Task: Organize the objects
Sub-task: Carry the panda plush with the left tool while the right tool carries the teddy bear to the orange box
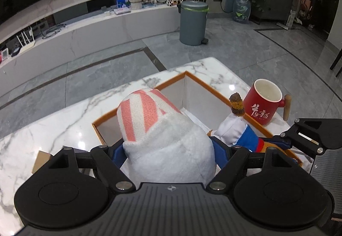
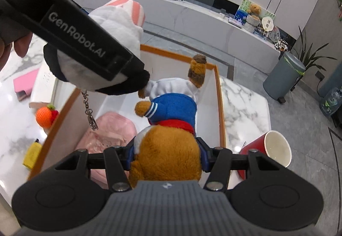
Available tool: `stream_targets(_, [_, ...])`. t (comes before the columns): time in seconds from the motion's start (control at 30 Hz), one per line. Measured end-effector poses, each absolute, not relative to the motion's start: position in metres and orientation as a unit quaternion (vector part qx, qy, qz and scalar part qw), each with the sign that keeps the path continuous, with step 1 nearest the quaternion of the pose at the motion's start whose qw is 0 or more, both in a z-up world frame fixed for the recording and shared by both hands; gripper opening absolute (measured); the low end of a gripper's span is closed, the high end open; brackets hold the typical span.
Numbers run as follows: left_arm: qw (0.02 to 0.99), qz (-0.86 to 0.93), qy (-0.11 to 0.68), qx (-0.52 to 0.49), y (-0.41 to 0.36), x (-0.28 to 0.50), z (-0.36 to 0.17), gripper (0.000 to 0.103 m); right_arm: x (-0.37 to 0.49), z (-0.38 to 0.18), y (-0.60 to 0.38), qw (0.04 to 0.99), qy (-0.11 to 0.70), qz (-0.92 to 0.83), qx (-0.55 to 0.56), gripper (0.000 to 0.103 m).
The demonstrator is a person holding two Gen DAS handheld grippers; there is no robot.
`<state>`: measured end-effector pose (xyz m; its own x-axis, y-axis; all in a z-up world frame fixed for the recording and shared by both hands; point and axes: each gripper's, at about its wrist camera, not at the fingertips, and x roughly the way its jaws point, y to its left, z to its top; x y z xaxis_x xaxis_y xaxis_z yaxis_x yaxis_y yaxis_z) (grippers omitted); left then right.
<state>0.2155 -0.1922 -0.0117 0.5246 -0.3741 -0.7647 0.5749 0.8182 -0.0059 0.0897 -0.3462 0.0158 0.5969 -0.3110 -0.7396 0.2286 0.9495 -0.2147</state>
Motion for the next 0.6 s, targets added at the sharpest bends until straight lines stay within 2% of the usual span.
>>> stream_targets(0.4, [0.842,-0.273,0.441,0.148,-0.206,0.248,-0.043,0.091,0.115,-0.023,-0.359,0.874,0.464,-0.133,-0.051,0.056])
stream_targets(0.6, [0.83,-0.271,0.44,0.208,-0.223,0.251,-0.058,0.091,0.132,-0.034,-0.364,0.861,0.489,-0.132,-0.055,0.057])
